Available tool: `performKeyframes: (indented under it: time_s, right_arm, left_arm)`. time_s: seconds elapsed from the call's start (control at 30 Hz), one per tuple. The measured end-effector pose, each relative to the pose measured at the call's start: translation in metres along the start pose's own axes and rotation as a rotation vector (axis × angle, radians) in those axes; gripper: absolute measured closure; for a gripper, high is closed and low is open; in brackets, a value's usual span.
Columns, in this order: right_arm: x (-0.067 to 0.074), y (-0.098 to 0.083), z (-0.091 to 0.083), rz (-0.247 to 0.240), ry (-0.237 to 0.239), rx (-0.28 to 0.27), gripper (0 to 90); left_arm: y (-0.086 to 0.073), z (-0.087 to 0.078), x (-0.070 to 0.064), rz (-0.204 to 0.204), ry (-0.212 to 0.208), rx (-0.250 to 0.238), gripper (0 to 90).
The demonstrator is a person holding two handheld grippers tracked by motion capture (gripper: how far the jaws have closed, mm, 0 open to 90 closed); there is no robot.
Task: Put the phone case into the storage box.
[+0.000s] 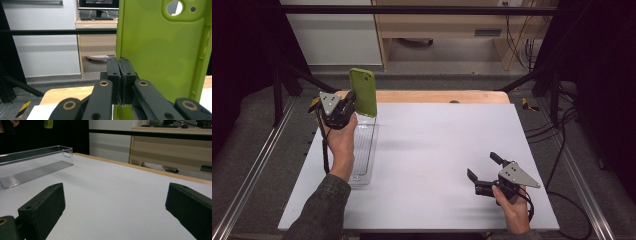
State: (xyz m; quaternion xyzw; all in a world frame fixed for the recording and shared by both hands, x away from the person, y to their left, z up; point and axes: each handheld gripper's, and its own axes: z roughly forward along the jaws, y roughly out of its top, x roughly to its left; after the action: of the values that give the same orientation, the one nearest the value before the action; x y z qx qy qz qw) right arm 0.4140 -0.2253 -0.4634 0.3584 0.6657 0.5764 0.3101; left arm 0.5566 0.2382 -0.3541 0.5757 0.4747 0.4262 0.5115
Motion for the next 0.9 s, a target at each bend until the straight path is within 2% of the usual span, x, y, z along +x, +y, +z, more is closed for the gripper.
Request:
performKeyframes:
  time_s: [0.33,0.43,0.53,0.9]
  right_arm:
    - [0.002,-0.002,0.002,-0.007,0.011,0.010,2.9]
    - [0.002,-0.002,0.002,-0.010,0.012,0.012,2.9]
    - [0.003,-0.002,0.003,-0.011,0.014,0.015,2.9]
    - [0.003,-0.003,0.003,-0.020,0.018,0.023,3.0]
  left_arm:
    - [-0.006,0.003,0.001,-0.001,0.016,0.020,87.7]
    - [-0.008,0.005,0.005,-0.001,0.032,0.029,87.7]
    - [-0.010,0.007,0.010,-0.021,0.048,0.036,87.6]
    - [-0.021,0.018,0.017,-0.011,0.096,0.070,87.6]
